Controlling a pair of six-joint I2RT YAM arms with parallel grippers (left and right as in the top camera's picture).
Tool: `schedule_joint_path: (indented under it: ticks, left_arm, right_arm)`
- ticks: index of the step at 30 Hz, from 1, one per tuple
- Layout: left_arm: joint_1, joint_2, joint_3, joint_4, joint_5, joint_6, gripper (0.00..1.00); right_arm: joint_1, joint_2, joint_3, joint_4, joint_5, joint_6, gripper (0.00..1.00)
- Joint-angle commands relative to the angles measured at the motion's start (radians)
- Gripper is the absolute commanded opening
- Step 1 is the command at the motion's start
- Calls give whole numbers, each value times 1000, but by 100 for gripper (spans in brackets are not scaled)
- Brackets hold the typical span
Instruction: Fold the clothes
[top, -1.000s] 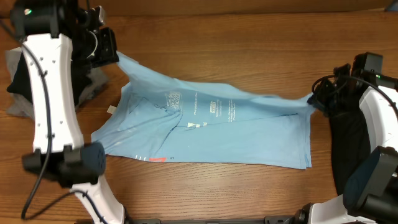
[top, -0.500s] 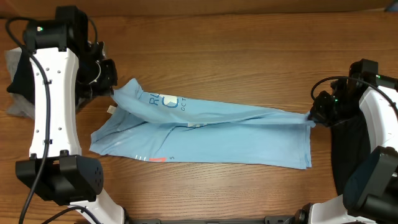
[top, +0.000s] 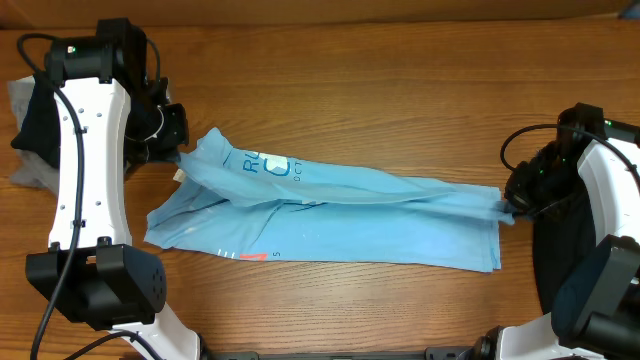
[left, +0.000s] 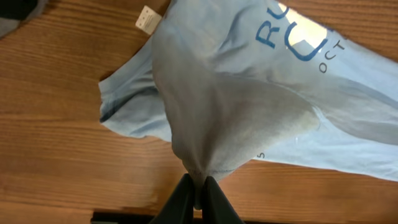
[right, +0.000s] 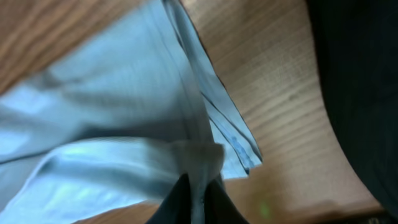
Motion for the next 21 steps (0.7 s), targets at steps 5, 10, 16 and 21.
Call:
schedule_joint_path:
  ticks: [5,10,16,21]
  left_arm:
    - [5,1,-4,-20,-48,18,9]
    - [5,1,-4,-20,-46,18,9]
    - [5,1,-4,-20,-46,17,9]
    - [5,1,-4,-20,-45,13,10]
  right_arm:
    - [-2,-25,12,-25,33,10,20]
    - [-2,-25,11,-5,36,14,35]
    - [0,-25,-11,60,-59,-6,47]
    - [0,-23,-124,182,-126,-21,47]
